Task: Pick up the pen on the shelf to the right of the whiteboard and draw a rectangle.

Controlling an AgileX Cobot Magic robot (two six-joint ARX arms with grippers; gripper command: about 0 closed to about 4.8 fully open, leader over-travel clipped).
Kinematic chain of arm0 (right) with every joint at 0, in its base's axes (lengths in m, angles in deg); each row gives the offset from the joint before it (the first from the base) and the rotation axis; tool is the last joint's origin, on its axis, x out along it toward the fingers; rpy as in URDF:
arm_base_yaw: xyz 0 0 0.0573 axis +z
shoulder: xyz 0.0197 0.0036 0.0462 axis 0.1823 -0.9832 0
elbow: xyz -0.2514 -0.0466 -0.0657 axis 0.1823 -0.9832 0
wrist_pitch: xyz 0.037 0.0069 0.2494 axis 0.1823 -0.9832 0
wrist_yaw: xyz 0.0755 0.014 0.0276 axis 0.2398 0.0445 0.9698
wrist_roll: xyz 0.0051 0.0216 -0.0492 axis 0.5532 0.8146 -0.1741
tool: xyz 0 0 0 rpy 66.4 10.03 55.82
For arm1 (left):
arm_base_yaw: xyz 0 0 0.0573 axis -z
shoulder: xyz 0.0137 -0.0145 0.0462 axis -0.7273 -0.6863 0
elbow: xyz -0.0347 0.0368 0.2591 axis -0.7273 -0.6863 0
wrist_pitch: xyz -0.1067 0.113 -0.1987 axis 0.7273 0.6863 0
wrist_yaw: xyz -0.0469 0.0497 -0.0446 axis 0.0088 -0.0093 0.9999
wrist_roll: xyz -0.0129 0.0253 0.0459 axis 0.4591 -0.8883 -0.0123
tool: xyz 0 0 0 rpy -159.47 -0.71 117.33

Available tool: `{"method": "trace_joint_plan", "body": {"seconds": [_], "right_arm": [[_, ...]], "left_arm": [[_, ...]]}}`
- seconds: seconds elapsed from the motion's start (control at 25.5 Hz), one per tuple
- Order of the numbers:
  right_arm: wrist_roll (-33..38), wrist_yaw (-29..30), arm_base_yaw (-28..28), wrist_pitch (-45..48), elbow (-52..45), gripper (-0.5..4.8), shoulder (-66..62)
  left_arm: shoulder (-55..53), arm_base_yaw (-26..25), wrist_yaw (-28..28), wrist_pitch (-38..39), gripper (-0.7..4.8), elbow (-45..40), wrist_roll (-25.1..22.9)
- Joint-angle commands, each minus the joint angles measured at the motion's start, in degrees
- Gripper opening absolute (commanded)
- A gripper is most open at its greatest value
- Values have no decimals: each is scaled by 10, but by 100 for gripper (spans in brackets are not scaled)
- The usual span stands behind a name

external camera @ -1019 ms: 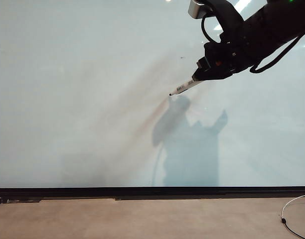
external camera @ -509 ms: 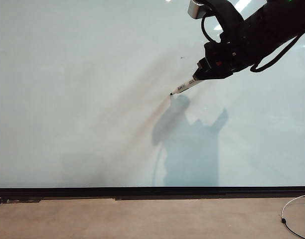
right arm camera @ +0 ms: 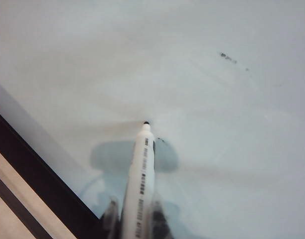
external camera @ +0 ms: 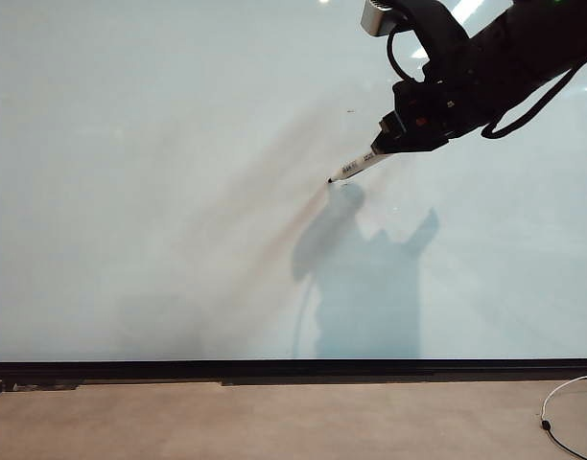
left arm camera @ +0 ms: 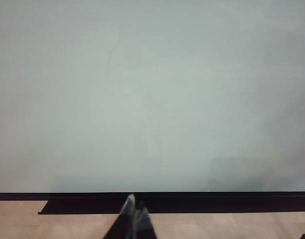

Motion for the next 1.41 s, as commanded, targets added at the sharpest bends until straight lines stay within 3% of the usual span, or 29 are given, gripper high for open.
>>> {"method": "trace_joint_plan", "body": {"seconds": [0.04, 1.41], "right_arm": [[-2, -5, 1, 25, 3, -5, 3], [-15, -16, 1, 58, 5, -5, 31]], "left_arm": [[0, 0, 0, -3, -4, 2, -2], [0, 0, 0, -3, -4, 2, -2]]}}
